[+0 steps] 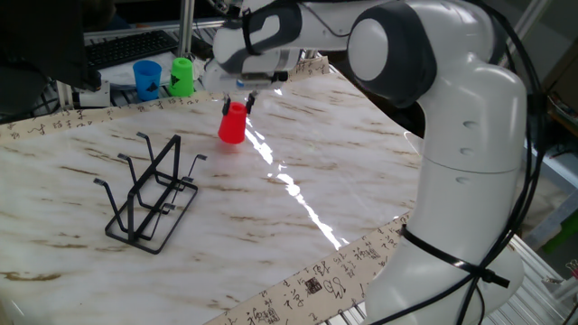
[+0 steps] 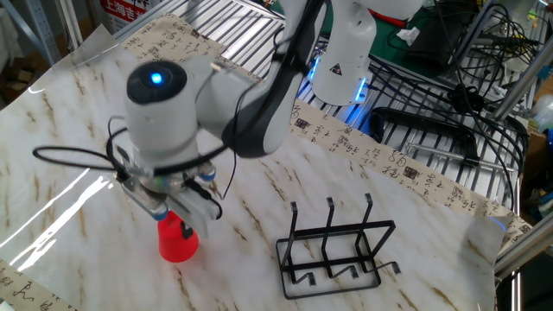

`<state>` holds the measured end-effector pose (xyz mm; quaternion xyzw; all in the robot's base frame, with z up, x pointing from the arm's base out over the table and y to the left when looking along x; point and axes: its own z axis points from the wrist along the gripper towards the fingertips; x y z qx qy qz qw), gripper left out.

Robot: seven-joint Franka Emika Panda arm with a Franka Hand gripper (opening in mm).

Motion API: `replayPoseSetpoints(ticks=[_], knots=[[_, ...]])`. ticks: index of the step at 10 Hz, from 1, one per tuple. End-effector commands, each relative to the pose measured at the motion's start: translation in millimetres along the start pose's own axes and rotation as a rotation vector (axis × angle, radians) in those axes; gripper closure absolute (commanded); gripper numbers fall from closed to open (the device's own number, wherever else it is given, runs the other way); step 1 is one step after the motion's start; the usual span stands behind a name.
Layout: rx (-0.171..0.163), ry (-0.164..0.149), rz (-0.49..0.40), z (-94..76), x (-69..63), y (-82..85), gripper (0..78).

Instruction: Put the cup on the cup rack

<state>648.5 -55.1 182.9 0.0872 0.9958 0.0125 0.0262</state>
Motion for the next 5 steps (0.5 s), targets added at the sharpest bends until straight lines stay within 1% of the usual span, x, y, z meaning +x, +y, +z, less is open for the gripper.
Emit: replayPoseSetpoints(ticks=[1, 3, 4, 5], knots=[[-0.009, 0.007, 0.058, -23.7, 2.8, 11.3, 76.3], [-0.010, 0.008, 0.107, -34.7, 10.1, 26.9, 76.3], [-0.010, 0.009, 0.120, -37.6, 12.5, 31.4, 76.3], [-0.011, 0.014, 0.174, -48.1, 22.8, 49.0, 76.3]])
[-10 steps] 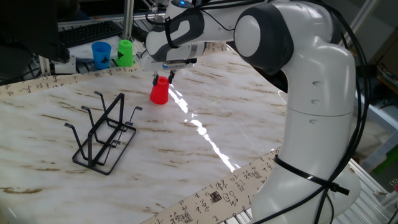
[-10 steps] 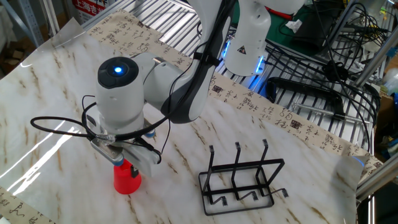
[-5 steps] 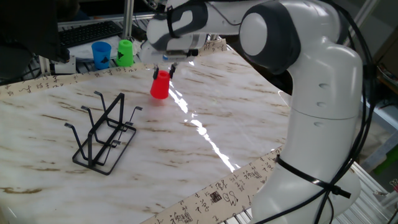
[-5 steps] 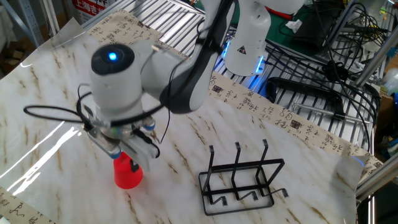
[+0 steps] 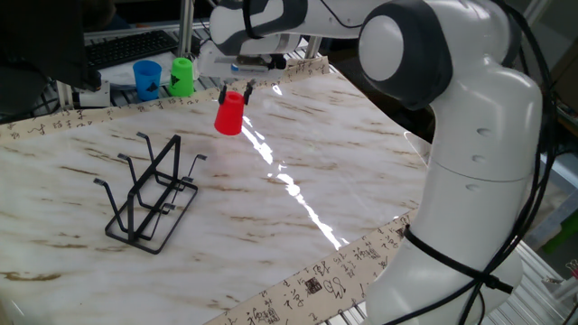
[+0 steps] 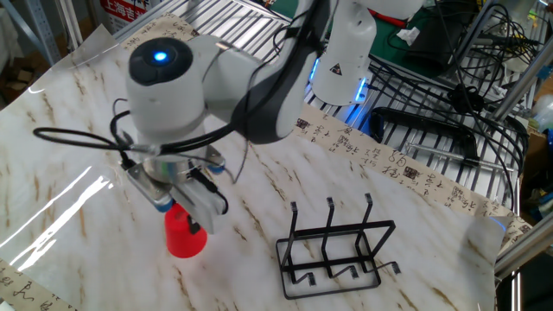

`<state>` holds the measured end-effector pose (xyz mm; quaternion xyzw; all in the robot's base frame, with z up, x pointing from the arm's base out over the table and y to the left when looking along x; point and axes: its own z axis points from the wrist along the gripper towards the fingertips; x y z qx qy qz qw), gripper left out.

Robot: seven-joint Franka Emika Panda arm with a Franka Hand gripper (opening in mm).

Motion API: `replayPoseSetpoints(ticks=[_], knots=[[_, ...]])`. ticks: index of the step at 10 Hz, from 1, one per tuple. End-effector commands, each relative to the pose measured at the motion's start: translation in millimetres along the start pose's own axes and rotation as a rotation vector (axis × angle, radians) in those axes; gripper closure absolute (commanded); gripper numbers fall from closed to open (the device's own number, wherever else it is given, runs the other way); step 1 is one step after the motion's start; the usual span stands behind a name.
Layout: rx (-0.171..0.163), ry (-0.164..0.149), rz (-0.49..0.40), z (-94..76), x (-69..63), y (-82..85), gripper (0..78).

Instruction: Put the cup on the cup rack

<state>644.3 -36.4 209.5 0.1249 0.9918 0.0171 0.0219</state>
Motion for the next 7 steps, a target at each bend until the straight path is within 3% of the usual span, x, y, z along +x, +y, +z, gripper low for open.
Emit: replayPoseSetpoints(ticks=[1, 7], knots=[[-0.003, 0.010, 0.130, -28.4, 26.7, 39.8, 76.3], [-0.002, 0.067, 0.258, -74.8, 57.8, 87.3, 76.3]])
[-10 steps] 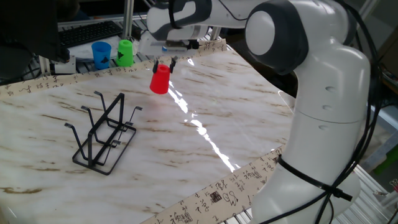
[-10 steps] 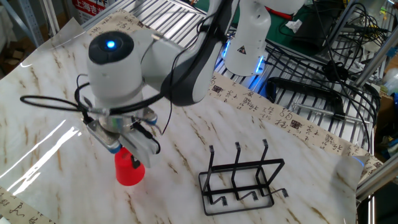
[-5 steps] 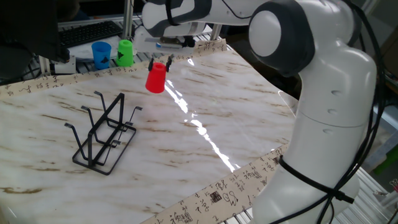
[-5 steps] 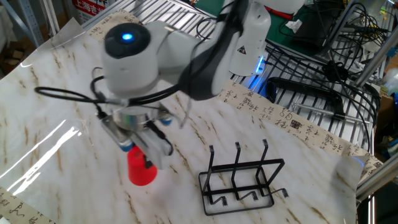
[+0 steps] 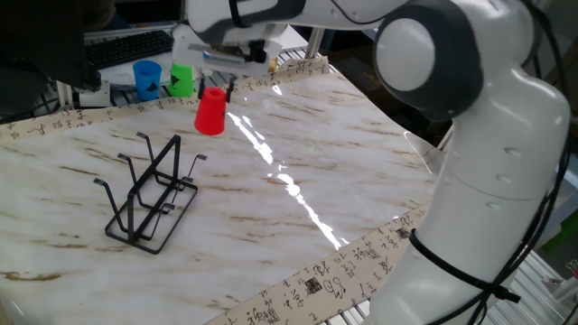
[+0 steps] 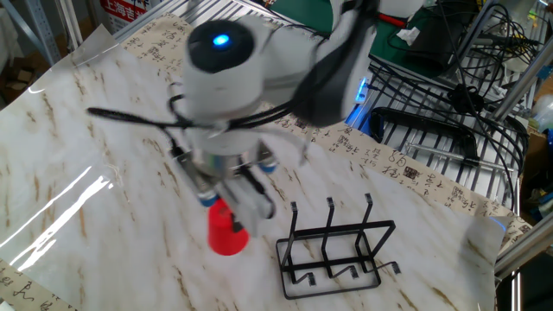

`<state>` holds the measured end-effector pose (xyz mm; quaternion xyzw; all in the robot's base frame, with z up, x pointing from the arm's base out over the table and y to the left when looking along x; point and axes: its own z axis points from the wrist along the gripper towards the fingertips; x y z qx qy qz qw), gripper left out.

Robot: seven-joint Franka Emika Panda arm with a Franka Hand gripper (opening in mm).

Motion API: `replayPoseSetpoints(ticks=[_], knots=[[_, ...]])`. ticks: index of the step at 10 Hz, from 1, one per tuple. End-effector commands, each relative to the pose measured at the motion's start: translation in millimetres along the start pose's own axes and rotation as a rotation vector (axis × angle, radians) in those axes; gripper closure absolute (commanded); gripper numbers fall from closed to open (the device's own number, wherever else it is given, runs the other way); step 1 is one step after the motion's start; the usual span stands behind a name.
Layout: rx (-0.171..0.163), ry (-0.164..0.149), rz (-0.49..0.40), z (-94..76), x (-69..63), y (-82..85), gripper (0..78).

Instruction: Put the cup on the cup rack

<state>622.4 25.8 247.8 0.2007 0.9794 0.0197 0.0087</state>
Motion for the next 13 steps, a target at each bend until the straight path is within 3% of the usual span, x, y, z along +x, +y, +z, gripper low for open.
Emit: replayPoseSetpoints(ticks=[1, 4, 6, 10, 13], knots=[[0.001, 0.055, 0.117, -45.8, 35.6, 32.3, 76.3], [0.012, 0.070, 0.123, -62.1, 59.2, 35.5, 76.3], [0.006, 0.078, 0.105, -68.6, 69.3, 26.3, 76.3], [-0.012, 0.087, 0.112, -67.4, 73.1, 22.9, 76.3], [-0.022, 0.074, 0.116, -66.3, 74.8, 21.6, 76.3]])
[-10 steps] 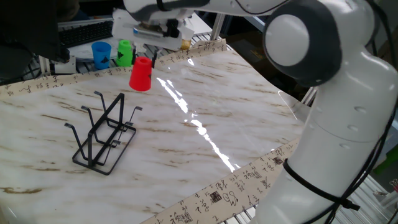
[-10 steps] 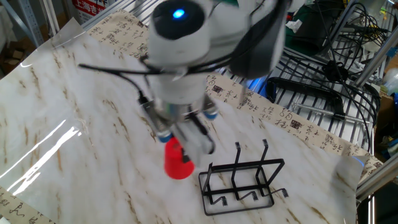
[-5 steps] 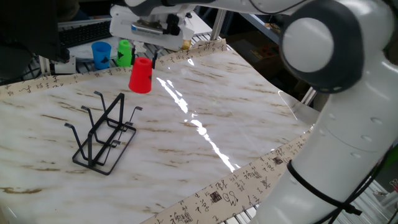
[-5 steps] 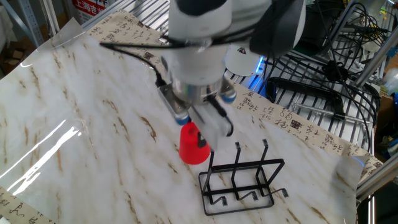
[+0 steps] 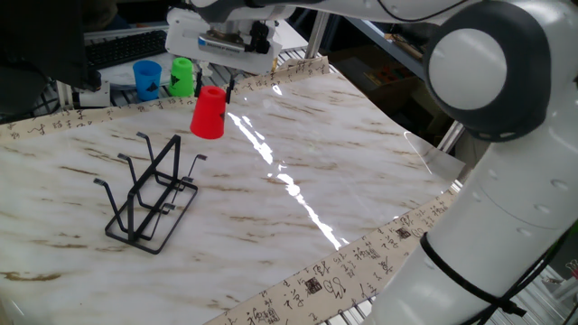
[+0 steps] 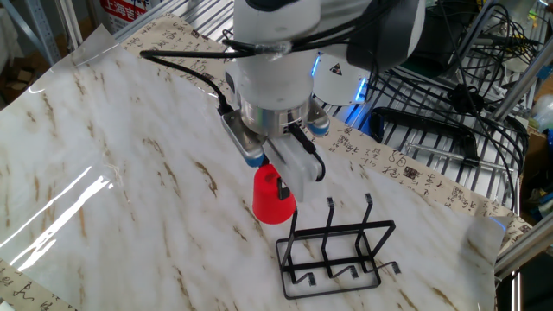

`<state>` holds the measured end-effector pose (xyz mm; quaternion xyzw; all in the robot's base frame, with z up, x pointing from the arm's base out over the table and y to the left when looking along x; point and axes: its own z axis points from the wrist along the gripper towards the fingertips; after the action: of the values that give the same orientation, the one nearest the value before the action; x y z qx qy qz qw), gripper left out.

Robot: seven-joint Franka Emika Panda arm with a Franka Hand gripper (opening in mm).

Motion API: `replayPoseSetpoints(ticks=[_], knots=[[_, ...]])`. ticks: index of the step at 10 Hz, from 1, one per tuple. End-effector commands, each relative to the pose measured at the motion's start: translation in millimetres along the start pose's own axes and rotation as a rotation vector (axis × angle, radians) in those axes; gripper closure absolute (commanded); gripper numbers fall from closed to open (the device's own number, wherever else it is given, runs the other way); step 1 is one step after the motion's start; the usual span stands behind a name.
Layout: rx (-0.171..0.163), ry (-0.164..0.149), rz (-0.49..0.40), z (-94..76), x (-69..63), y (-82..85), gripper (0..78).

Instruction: Put the cup on the cup rack

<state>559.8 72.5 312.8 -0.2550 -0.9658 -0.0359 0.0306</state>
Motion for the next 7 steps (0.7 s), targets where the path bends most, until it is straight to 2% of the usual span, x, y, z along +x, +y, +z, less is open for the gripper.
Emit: replayPoseSetpoints(ticks=[1, 4, 5, 6, 7], knots=[[-0.007, -0.007, 0.006, -1.5, -0.5, 0.6, 76.3], [-0.007, -0.018, 0.018, -1.5, -0.5, 0.6, 76.3], [-0.021, -0.055, 0.006, -1.5, -0.5, 0.6, 76.3], [-0.021, -0.055, 0.006, -1.5, -0.5, 0.6, 76.3], [-0.036, -0.097, -0.100, -1.5, -0.5, 0.6, 76.3]])
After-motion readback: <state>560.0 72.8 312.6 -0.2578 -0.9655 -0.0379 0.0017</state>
